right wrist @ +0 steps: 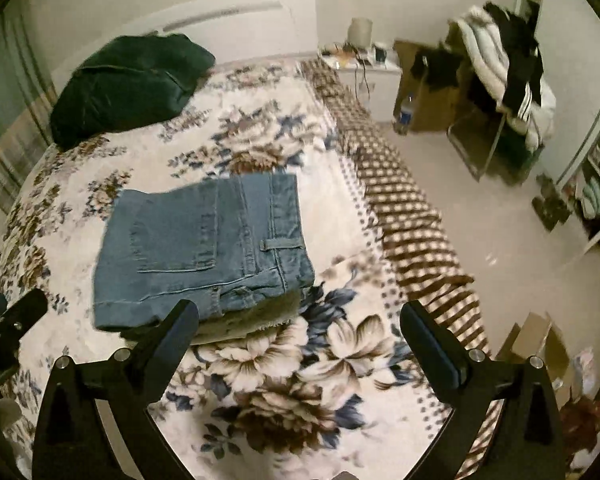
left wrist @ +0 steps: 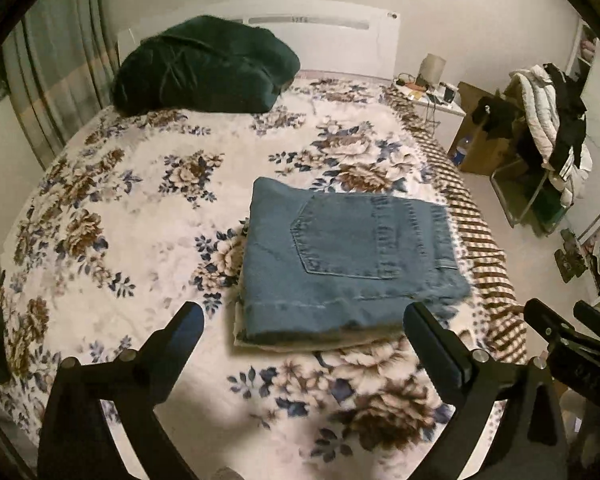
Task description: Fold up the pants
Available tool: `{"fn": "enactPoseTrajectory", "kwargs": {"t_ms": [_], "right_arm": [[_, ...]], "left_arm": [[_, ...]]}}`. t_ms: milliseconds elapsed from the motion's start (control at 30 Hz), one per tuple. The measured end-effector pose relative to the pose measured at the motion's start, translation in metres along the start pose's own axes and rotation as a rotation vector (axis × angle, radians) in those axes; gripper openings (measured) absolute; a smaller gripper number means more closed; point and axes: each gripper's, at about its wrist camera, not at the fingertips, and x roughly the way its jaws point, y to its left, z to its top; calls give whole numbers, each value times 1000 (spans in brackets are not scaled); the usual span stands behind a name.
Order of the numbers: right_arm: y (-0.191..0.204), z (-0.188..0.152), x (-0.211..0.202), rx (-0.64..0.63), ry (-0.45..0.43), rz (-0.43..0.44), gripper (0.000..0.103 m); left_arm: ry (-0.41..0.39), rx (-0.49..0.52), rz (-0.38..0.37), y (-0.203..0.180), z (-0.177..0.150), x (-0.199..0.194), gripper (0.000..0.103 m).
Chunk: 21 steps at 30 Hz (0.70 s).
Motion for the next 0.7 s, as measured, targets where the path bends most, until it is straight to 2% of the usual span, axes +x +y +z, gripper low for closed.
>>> {"fn": "enactPoseTrajectory", "kwargs": {"t_ms": [200,467,700], "right_arm": [[-8,-14,-92,-27,-58,44,103],[-24,-53,-240,-61,-181,66,103],[-32,-88,-353,-82,-278,101,103]], "left_arm": [[-67,-7,21,-15,-17,-85,102],[-164,0,43,-29,-51,-202,102],[-227,-6,70,-30,-77,-282,102]]}}
